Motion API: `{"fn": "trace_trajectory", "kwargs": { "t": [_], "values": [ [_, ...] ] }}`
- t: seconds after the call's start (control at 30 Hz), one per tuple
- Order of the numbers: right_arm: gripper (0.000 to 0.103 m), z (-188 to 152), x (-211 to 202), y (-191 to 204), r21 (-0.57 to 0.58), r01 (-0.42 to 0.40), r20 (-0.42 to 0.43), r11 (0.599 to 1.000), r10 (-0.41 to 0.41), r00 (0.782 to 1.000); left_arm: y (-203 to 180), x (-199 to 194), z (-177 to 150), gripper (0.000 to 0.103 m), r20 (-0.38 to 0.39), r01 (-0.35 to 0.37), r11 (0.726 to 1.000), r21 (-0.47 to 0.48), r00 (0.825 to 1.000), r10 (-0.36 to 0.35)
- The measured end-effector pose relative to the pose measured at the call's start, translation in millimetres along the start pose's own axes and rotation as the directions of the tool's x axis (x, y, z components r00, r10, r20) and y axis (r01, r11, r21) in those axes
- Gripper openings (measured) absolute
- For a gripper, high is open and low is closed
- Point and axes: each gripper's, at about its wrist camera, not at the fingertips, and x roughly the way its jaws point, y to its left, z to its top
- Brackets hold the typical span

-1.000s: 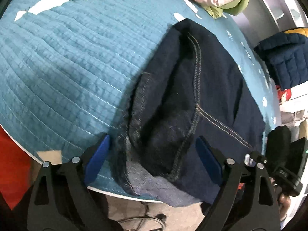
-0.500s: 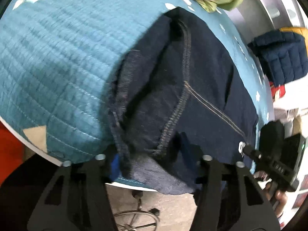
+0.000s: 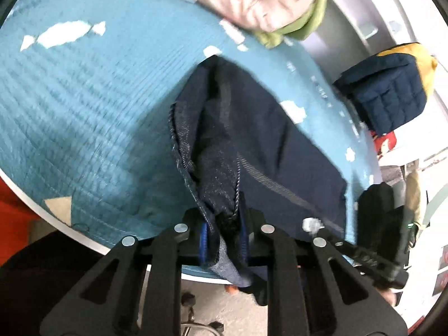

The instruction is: Fold large clothes

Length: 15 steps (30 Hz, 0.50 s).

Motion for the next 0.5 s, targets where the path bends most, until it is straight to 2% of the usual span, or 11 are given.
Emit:
{"fn": "trace_trajectory", "kwargs": {
  "t": [0.13,0.2,0.23,0.27,0.43,0.47,0.5],
  "values": [
    [0.029,11,-11,-6,0.046,-0.015,0.102,0.999,0.01,0.995,-34,-19,0,0.016,0.032,0.034,0.996,0.081,0.999,-0.037],
    [0.022,28,-13,-11,0.057,-0.016,0.156,0.998,0.007,0.988,-50,-24,-1,0.016,0.04,0.047,0.993,0.11,0.998,-0.052],
    [0.009,36,-13,-13,0.064,-0.024,0.172,0.998,0.013,0.985,-56,-24,-3,0.016,0.045,0.05,0.991,0.122,0.997,-0.056],
    [0.005,48,-11,-18,0.086,-0.029,0.187,0.996,0.012,0.982,-64,-26,-4,0.016,0.049,0.06,0.988,0.142,0.996,-0.068],
    [0.003,95,27,-41,0.191,-0.102,0.127,0.976,0.078,0.989,-91,-31,-8,0.016,0.049,0.103,0.974,0.204,0.992,-0.115],
    [0.0,99,39,-47,0.218,-0.105,0.105,0.97,0.083,0.991,-96,-31,-9,0.016,0.048,0.111,0.971,0.213,0.991,-0.124],
    [0.0,102,56,-56,0.246,-0.064,0.045,0.967,0.055,0.997,-100,-31,-10,0.016,0.044,0.122,0.968,0.22,0.99,-0.135]
  ]
}}
